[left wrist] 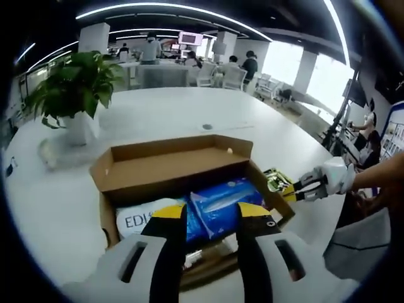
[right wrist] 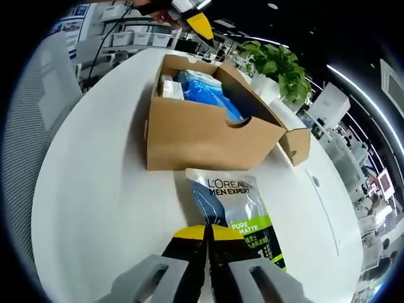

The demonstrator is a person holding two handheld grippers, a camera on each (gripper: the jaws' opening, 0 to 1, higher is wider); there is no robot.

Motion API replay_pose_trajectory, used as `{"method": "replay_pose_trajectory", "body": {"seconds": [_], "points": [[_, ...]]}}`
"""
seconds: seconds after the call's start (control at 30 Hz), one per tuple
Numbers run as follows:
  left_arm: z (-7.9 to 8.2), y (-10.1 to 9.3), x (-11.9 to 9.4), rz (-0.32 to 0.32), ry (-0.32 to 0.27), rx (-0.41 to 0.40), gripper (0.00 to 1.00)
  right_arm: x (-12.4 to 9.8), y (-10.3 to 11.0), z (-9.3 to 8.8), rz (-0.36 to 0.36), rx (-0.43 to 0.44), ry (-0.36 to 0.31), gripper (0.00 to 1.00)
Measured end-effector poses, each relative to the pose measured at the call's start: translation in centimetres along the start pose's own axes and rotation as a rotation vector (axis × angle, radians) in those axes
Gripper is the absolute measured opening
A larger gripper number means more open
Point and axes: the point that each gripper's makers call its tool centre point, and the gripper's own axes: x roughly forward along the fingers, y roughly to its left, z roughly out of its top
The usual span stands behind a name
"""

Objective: Operate the shoe box by opening the lid, removing the specified soft item, and placing it in the target area until the item is outside and the box remains undamaged.

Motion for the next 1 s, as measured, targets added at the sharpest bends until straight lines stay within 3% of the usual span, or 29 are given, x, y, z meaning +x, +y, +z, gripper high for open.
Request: {"method": "replay_pose_trajectory", "body": {"seconds": [0.6,1.0], "points": [[-0.9,3.1,-2.1,0.038,-0.008,0.016,0.31,0.3,0.2,-0.8,0.013,0.004,0.033,0.00],[-1.4,4.2,-2.6,0.034,0.007,0.081,0.35,-0.7,0.0,-0.6,0.004,0.062,0.028,0.08]]}}
